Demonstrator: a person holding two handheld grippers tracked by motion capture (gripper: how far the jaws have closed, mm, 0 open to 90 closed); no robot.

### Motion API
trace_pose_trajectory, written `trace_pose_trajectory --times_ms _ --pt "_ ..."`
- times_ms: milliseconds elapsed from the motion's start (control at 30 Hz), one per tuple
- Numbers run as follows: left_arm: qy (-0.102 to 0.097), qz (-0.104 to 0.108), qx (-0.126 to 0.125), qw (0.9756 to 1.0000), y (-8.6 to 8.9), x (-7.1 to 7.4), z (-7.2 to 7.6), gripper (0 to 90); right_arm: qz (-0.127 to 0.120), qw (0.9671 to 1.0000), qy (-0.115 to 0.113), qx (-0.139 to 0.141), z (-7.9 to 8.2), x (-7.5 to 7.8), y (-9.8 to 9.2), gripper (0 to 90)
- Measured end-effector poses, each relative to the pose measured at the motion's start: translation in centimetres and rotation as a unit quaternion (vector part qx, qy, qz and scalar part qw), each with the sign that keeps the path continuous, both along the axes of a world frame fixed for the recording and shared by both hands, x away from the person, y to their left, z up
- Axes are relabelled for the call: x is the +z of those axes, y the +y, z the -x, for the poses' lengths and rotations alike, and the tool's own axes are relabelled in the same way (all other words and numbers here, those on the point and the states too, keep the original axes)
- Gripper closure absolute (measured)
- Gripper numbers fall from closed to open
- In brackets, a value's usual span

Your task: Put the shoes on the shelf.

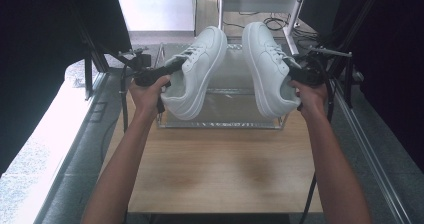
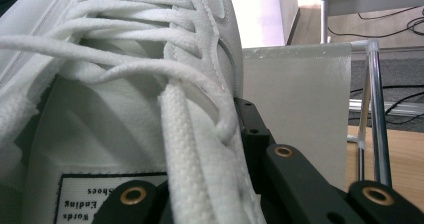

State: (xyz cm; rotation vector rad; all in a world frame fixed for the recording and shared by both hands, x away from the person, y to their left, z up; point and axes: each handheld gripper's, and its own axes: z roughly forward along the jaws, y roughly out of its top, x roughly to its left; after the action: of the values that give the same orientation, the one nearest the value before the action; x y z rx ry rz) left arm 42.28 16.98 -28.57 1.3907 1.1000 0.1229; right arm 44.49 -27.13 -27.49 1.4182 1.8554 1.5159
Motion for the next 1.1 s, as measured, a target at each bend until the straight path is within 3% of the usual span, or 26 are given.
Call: trace_pose_trajectory --times_ms 567,1100 --pt "0.023 -0.023 0.032 0.999 -0.6 0.6 -3.4 82.9 0.019 0.9994 0.024 -0.017 -3.6 0.8 2.7 88.6" --pt "0.059 -0.047 0.064 0.9951 -1.8 0.8 -7.8 82.8 0.029 0.9974 0.045 -0.047 -7.7 1.2 4.8 88.6"
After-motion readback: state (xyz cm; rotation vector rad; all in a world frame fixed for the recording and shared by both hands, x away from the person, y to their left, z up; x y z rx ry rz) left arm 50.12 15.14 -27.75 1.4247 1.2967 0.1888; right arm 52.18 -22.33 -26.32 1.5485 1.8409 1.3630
